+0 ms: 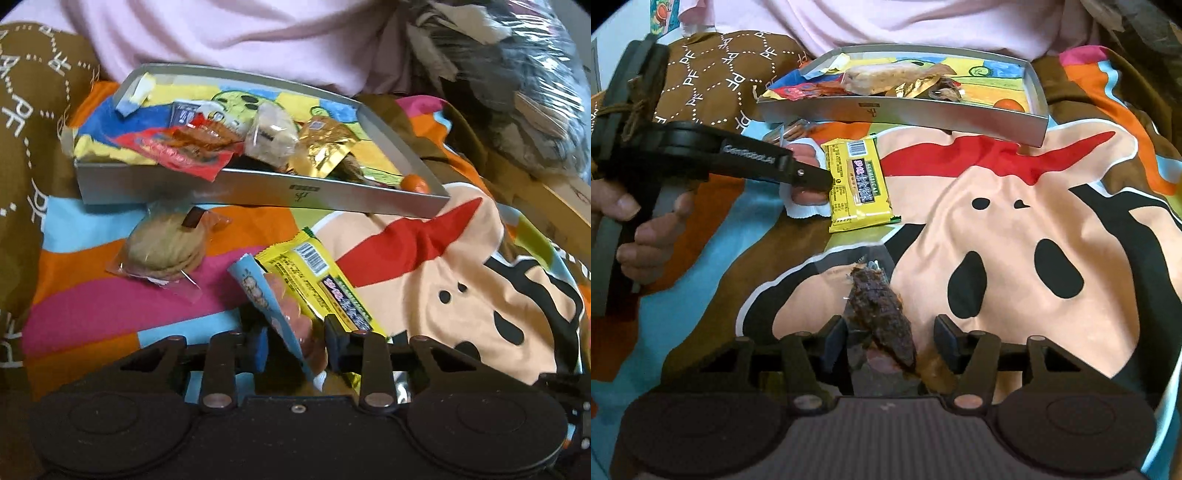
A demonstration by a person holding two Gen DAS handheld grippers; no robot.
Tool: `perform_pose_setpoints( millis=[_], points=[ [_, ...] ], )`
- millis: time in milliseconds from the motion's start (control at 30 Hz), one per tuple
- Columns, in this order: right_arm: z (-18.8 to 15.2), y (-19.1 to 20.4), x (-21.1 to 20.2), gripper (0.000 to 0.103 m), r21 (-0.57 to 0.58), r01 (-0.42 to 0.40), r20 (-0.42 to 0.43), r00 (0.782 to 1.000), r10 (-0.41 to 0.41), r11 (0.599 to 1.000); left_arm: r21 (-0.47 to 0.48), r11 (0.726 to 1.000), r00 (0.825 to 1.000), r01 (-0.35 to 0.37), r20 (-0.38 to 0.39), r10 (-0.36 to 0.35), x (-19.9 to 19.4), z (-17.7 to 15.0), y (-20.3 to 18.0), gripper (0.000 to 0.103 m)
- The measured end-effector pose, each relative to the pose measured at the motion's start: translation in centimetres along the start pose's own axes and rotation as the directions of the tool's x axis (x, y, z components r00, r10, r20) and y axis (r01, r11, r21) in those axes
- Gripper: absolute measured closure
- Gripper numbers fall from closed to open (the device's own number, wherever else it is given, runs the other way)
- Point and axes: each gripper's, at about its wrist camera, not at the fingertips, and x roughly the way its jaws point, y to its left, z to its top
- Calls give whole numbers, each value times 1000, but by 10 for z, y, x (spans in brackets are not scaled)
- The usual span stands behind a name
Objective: Organize snacks
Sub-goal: 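Lift the sausage pack with the left tool while the right tool lifts the jerky pack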
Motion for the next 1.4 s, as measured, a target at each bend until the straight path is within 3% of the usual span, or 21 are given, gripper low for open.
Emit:
perform_pose_setpoints(
  millis=[233, 300, 433, 667, 1133, 1400],
  points=[
    [4, 4, 6, 37, -10, 6, 4, 1000, -6, 1000, -55, 996, 998, 63, -16, -64, 9, 3, 10, 68],
    [6, 5, 9, 37, -7, 9, 6, 1000, -9, 1000, -64, 996, 998, 67, -18, -68, 8, 3, 12, 73],
    [10, 8, 14, 39, -7, 20, 6, 1000, -20, 1000, -101, 994, 998, 51, -33, -55, 4, 4, 16, 81],
    [7, 18, 11, 47, -35, 36, 6, 999, -35, 999, -155, 988, 996, -1, -91, -13, -12, -3, 17, 83],
    [-7, 28, -6, 47, 6, -11, 15, 1000, 11, 1000, -85, 989, 970, -123, -219, 102, -49, -37, -7, 86],
    [-9, 30, -7, 45, -11, -6, 25, 1000, 6, 1000, -18, 990, 971, -143, -196, 136, -51, -40, -11, 84]
  ],
)
